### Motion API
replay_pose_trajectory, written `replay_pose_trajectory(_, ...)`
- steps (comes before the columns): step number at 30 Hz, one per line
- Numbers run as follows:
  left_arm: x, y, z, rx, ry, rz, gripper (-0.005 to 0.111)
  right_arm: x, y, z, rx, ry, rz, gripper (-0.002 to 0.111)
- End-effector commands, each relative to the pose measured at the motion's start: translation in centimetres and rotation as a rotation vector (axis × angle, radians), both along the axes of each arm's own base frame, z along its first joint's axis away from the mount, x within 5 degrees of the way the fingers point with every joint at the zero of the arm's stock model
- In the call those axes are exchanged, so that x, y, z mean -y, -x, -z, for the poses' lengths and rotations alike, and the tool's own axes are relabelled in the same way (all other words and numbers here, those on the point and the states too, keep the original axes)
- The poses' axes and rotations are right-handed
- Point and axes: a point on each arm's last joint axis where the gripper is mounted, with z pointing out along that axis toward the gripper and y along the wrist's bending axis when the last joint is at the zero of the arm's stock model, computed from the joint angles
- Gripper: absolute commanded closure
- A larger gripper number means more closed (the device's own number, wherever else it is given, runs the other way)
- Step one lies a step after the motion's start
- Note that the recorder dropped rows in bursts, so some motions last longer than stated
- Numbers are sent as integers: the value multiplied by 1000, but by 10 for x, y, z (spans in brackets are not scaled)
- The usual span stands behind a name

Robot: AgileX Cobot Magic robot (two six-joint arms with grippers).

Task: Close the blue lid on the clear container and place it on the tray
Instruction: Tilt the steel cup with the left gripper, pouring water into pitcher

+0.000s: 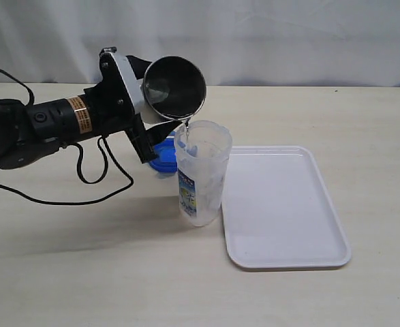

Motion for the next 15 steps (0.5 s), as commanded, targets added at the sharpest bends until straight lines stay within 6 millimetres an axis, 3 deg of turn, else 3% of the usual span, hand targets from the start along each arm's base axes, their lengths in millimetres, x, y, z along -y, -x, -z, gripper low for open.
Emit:
replay_pose_trajectory(1, 4, -2, -22, 96, 85, -8, 107, 0, 0, -1, 14, -1, 4, 104)
replay_pose_trajectory(15, 4, -2, -22, 181, 22, -5, 107, 0, 0, -1, 14, -1, 4, 104)
